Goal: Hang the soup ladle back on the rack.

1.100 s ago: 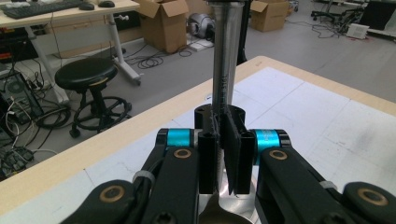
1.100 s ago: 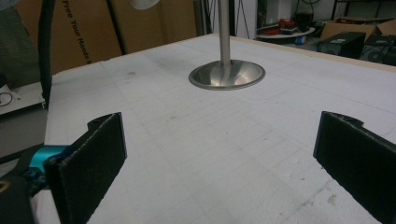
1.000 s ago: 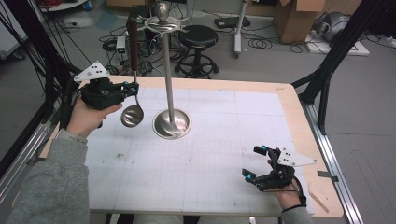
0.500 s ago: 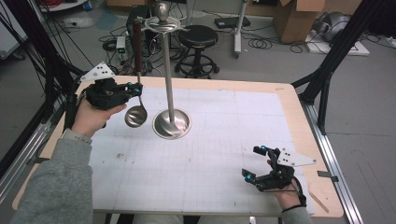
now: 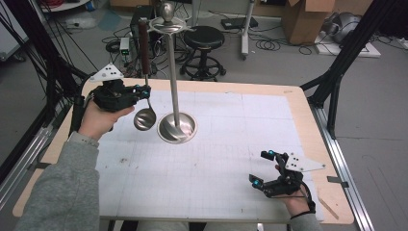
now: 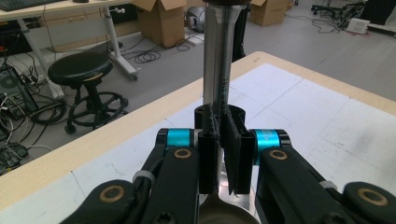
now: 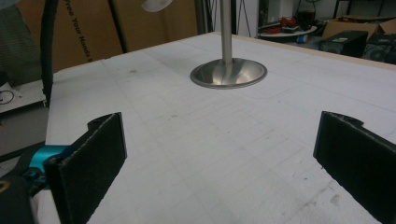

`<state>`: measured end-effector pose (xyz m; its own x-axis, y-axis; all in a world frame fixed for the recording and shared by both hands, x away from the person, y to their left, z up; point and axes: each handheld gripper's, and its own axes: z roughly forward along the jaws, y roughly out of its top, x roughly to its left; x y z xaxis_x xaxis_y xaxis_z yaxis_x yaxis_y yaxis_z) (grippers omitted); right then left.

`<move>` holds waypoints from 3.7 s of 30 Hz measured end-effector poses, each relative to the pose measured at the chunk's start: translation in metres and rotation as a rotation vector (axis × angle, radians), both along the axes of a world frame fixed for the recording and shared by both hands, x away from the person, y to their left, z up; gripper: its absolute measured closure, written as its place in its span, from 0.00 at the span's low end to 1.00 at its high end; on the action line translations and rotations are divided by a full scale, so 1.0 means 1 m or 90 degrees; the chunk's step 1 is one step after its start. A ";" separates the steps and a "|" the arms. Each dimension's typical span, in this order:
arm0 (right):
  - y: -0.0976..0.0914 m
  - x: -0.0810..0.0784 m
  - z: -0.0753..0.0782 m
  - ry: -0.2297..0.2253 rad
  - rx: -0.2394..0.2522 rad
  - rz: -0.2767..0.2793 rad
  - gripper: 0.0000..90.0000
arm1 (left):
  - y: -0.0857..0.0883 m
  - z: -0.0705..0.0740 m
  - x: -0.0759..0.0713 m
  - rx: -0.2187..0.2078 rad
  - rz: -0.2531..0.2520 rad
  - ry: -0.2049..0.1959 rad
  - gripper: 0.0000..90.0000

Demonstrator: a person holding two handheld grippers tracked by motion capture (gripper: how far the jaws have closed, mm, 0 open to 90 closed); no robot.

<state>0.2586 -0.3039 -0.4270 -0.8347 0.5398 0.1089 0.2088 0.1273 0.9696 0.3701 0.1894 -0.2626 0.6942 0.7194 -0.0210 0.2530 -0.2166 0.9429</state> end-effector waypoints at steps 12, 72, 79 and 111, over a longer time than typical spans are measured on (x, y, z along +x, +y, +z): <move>0.000 -0.001 0.000 0.003 0.001 0.000 0.02 | -0.008 -0.002 0.003 0.021 -0.006 0.011 0.94; 0.002 0.002 -0.001 0.005 -0.006 0.002 0.02 | 0.023 -0.061 -0.042 0.005 -0.012 -0.048 0.02; 0.003 0.003 0.000 0.002 0.001 0.001 0.02 | 0.023 -0.081 -0.054 -0.013 -0.030 -0.054 0.02; -0.004 0.000 0.007 -0.025 0.016 -0.036 0.02 | 0.077 -0.137 -0.096 -0.055 0.061 -0.045 0.02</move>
<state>0.2588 -0.3075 -0.4197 -0.8072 0.5834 0.0904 0.1765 0.0924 0.9800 0.2741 0.2668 -0.3991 0.6244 0.7801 -0.0395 0.2007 -0.1114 0.9733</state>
